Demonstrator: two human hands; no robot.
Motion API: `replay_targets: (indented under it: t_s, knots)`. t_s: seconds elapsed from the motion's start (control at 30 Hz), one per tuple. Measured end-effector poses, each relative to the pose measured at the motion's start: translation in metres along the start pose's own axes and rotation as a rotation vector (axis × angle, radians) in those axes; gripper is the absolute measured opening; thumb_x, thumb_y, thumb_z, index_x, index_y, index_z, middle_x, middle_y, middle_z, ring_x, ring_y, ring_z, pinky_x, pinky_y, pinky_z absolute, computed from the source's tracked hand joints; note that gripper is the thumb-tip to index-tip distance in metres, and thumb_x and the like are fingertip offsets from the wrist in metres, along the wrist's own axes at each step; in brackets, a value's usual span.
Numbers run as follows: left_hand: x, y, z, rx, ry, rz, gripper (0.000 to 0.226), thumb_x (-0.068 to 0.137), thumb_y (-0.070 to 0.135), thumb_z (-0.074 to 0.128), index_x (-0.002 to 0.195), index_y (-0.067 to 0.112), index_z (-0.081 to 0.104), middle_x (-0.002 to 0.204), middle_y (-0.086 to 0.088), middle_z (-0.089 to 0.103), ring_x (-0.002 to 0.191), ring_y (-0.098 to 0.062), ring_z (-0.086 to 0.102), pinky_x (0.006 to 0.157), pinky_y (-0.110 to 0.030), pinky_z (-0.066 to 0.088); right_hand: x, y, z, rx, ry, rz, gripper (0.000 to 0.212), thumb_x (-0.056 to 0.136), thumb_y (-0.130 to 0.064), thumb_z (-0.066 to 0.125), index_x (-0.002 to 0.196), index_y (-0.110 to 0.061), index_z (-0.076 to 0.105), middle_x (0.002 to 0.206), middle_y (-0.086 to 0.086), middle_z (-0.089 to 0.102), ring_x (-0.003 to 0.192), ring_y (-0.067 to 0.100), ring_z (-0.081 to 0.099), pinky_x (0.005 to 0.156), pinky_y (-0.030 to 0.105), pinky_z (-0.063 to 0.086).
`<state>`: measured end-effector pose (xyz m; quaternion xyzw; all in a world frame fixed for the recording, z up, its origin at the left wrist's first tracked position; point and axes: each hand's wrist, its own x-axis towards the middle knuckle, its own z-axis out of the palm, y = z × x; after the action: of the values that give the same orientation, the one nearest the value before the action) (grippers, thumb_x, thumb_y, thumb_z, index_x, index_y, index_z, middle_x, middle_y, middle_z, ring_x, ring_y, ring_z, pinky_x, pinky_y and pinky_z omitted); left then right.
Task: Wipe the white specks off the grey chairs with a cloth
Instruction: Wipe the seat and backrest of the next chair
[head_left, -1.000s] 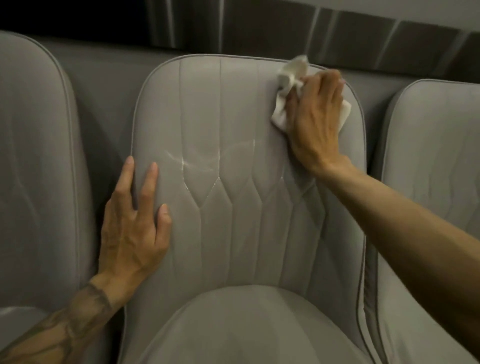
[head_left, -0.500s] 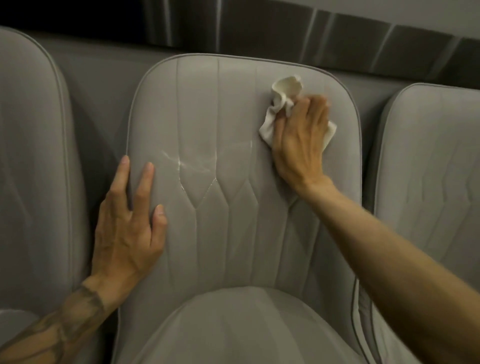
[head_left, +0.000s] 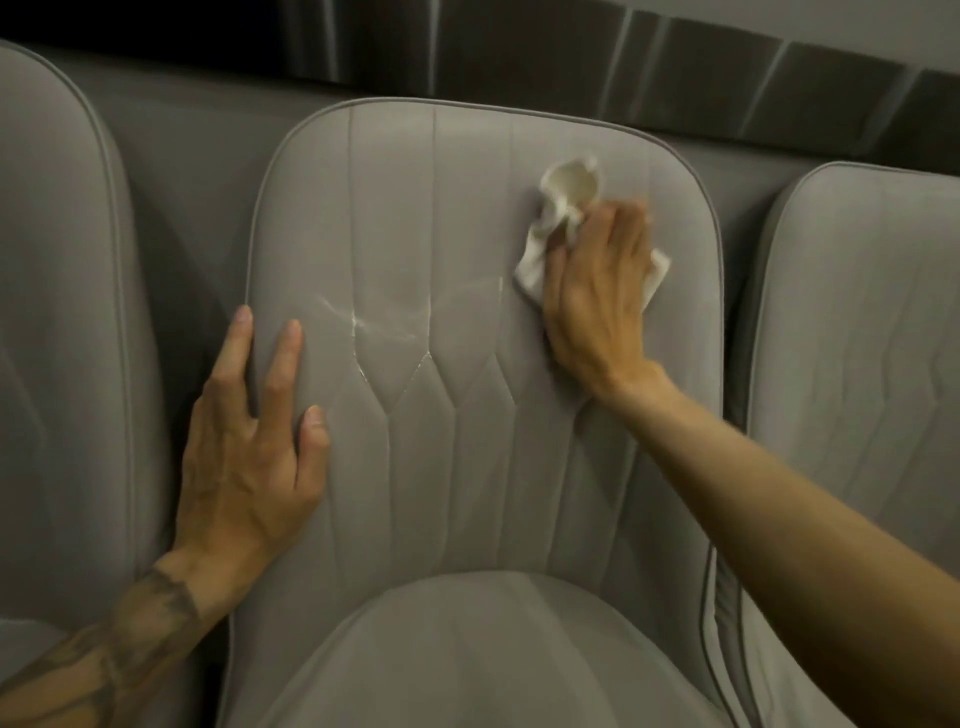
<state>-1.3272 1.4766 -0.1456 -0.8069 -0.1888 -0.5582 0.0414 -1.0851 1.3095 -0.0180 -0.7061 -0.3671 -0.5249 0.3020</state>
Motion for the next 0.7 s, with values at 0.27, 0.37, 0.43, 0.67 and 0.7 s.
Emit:
replay_targets:
  t_s: [0.27, 0.37, 0.43, 0.67, 0.7]
  knots:
    - [0.001, 0.003, -0.001, -0.01, -0.002, -0.001, 0.065, 0.103, 0.029, 0.04, 0.164, 0.013, 0.027, 0.167, -0.026, 0.02, 0.148, -0.043, 0.033, 0.117, -0.053, 0.035, 0.036, 0.022, -0.005, -0.046, 0.01, -0.004, 0.028, 0.102, -0.027, 0.04, 0.112, -0.003, 0.051, 0.114, 0.024, 0.051, 0.1, 0.038, 0.049, 0.088, 0.049, 0.039]
    - [0.0, 0.001, -0.001, -0.019, -0.003, -0.008, 0.065, 0.103, 0.03, 0.04, 0.165, 0.014, 0.026, 0.168, -0.025, 0.019, 0.149, -0.042, 0.031, 0.117, -0.052, 0.035, 0.004, 0.011, 0.003, -0.051, 0.006, 0.04, 0.03, 0.102, -0.024, 0.041, 0.12, -0.001, 0.047, 0.119, 0.027, 0.052, 0.107, 0.042, 0.049, 0.095, 0.05, 0.035]
    - [0.0, 0.001, -0.001, -0.01, 0.001, -0.005, 0.065, 0.103, 0.03, 0.039, 0.165, 0.014, 0.026, 0.167, -0.025, 0.019, 0.148, -0.042, 0.032, 0.116, -0.052, 0.036, -0.052, 0.001, -0.003, -0.017, -0.06, -0.044, 0.028, 0.103, -0.027, 0.036, 0.112, -0.003, 0.048, 0.11, 0.023, 0.054, 0.099, 0.037, 0.049, 0.087, 0.049, 0.04]
    - [0.002, 0.003, -0.004, -0.004, -0.01, -0.008, 0.066, 0.102, 0.03, 0.041, 0.164, 0.015, 0.026, 0.167, -0.026, 0.021, 0.145, -0.042, 0.033, 0.112, -0.052, 0.037, -0.035, 0.011, -0.005, -0.074, -0.094, -0.146, 0.02, 0.099, -0.025, 0.047, 0.105, -0.006, 0.052, 0.106, 0.02, 0.053, 0.093, 0.034, 0.049, 0.08, 0.041, 0.036]
    - [0.002, 0.002, -0.004, -0.004, -0.008, -0.007, 0.066, 0.102, 0.03, 0.041, 0.165, 0.015, 0.026, 0.167, -0.026, 0.02, 0.146, -0.042, 0.033, 0.113, -0.052, 0.037, -0.017, 0.013, -0.002, -0.069, -0.039, -0.095, 0.019, 0.099, -0.026, 0.047, 0.105, -0.008, 0.05, 0.107, 0.018, 0.052, 0.094, 0.032, 0.046, 0.081, 0.039, 0.036]
